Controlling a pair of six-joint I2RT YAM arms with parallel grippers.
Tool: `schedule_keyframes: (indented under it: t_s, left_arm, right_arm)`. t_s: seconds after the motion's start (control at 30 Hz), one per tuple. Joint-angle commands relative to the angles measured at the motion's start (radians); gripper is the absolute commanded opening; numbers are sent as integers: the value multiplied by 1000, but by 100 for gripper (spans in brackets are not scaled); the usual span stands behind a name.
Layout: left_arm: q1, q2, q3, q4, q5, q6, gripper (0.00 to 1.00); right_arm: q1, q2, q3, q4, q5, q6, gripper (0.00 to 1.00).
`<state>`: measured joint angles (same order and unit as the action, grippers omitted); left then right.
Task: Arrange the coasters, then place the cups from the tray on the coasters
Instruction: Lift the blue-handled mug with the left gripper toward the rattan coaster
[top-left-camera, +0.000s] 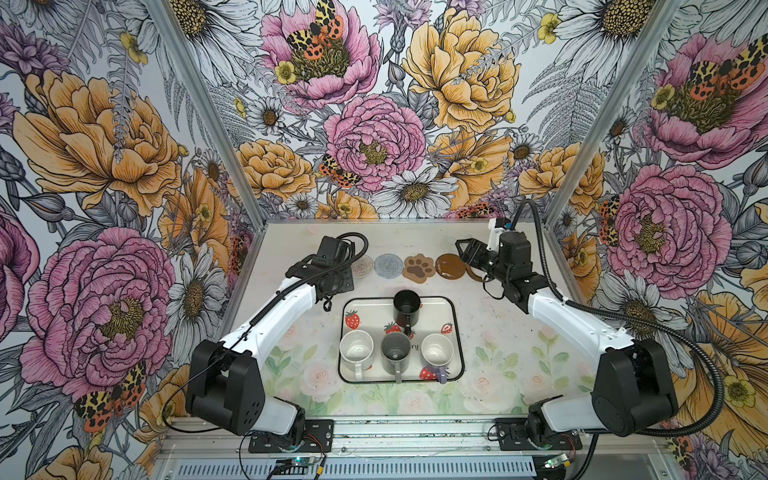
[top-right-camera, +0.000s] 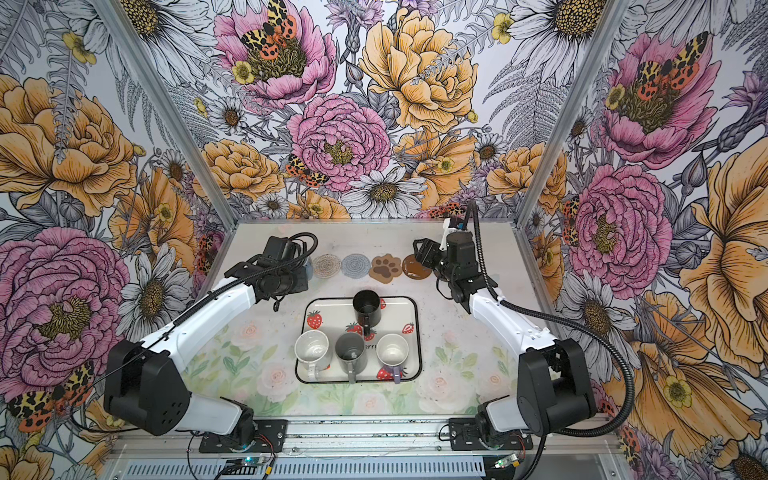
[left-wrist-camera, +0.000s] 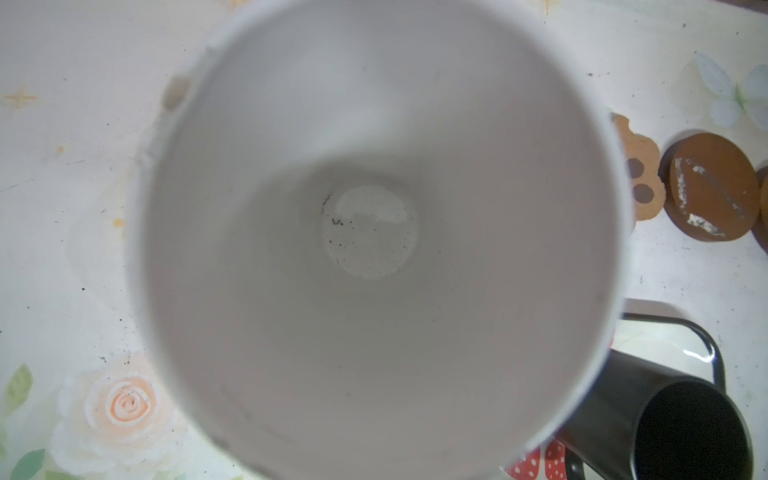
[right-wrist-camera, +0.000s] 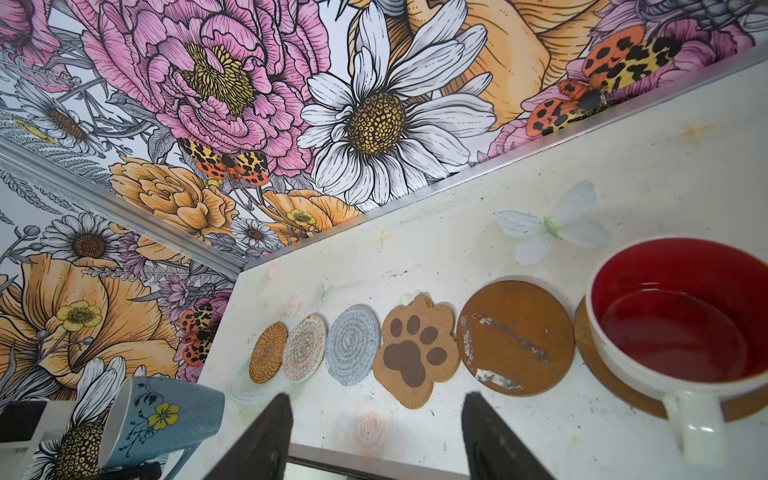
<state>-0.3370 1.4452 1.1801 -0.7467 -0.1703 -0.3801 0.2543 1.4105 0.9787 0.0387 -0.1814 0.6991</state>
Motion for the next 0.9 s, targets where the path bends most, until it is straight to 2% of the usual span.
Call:
schedule_keyframes:
  t_s: [0.0,0.33,0.57,0.7,0.87]
  left_arm:
    - [39,13,69,37,20,56,0]
    - [181,145,192,38,110,148,0]
    - [198,220,206,70,98,169,0]
    - [227,237,173,150,158,147,0]
    - [241,266,180,183,157,152,0]
  right_arm:
    - [-11,-7,7,24,-14,10,67]
    - [-29,-8,-6,29,-22,16,67]
    - [-35,-1,-5,27,-26,16,67]
    - [-37,10,-4,30,-29,21,66]
    - [-37,16,-2,33,-30,23,66]
